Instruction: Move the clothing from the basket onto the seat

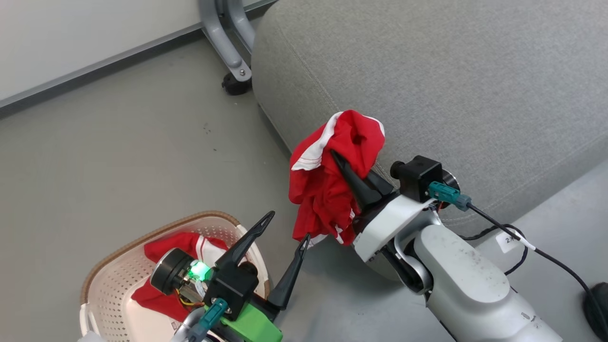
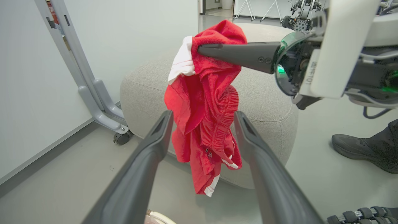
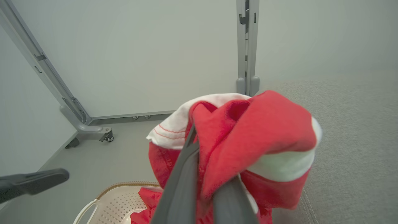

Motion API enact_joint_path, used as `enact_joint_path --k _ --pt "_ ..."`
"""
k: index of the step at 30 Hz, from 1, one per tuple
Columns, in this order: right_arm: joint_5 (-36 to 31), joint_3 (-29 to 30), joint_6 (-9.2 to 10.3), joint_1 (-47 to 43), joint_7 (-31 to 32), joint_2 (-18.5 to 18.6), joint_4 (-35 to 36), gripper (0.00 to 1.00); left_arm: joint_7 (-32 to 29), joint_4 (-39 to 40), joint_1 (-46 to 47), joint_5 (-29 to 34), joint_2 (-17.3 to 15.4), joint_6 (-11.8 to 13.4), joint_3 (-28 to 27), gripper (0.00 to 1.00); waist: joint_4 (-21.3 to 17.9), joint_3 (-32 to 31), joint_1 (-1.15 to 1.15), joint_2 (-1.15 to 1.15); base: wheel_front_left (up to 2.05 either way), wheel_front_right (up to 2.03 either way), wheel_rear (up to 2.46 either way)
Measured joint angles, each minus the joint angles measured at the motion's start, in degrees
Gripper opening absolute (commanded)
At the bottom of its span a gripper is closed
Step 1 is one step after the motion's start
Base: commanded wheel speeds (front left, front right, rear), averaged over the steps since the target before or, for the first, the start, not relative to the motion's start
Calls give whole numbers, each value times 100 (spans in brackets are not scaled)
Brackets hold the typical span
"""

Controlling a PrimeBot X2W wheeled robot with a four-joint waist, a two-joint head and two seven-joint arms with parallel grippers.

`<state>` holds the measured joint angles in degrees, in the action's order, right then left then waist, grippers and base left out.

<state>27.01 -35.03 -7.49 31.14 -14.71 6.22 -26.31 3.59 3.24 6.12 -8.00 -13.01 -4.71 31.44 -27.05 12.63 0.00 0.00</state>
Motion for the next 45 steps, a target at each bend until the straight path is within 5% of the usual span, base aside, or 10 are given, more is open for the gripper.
enact_joint_path --k 10,24,36,37,38,39,45 --pt "7 981 0 275 -26 365 -250 0 -25 52 259 18 -4 -15 80 100 -276 503 0 0 0 0 0" --pt "-368 3208 -2 2153 -34 1490 -489 0 8 244 1069 229 -42 -83 232 100 382 1265 1 0 0 0 0" --pt "-304 3421 -2 2407 -34 1540 -1896 0 182 113 1426 266 -16 -86 309 100 1045 1919 1 0 0 0 0" --pt "-286 3417 -1 2357 -33 1491 -2028 18 200 87 1446 265 -15 -83 310 100 1089 1952 1 0 0 0 0" --pt "-279 3428 -2 2290 -34 1446 -2074 49 210 67 1452 266 -13 -82 310 100 1123 1975 1 0 0 0 0" --pt "-278 3450 -2 2208 -33 1401 -2119 98 212 45 1454 266 -11 -81 319 100 1159 1999 1 0 0 0 0" --pt "-397 3700 -2 1495 -33 1069 -1886 100 308 -52 1459 267 -9 1 332 100 1224 1955 1 0 0 0 0"
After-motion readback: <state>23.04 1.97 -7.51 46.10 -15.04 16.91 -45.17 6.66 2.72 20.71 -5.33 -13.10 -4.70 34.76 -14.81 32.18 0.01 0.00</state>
